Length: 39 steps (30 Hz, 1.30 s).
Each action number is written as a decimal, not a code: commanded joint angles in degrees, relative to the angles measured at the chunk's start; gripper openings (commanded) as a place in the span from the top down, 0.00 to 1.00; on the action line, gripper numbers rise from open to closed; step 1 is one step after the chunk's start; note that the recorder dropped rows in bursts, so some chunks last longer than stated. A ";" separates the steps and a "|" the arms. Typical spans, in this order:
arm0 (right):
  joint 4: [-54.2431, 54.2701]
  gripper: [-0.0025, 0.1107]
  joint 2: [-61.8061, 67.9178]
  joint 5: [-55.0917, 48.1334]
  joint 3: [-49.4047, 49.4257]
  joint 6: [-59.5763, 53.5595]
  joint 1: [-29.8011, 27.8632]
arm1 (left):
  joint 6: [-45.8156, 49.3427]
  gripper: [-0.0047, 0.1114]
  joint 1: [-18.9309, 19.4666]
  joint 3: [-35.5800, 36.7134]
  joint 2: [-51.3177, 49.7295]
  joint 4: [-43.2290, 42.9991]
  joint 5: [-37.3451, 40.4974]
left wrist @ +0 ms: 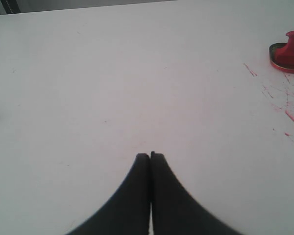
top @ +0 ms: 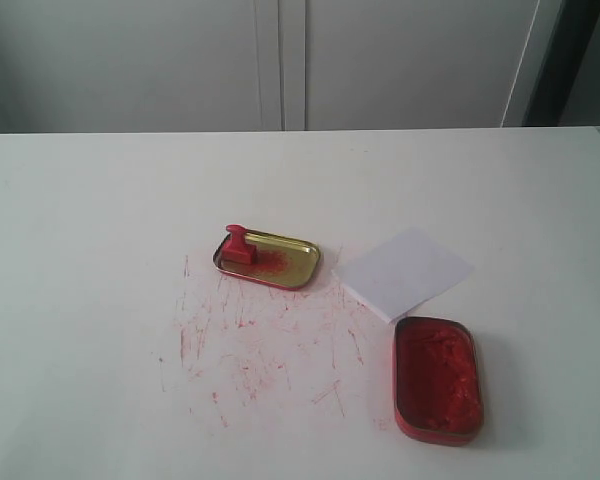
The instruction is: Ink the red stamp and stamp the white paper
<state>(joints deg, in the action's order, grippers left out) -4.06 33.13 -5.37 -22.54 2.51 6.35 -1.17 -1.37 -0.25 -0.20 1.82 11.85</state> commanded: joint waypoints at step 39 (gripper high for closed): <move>4.72 0.98 57.07 -33.02 -43.79 -1.89 2.31 | -0.14 0.96 0.07 0.25 0.20 -0.15 -0.25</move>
<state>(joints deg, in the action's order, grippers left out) 0.56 87.35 -37.03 -63.59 1.87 7.25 -1.17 -1.37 -0.25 -0.20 1.82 11.85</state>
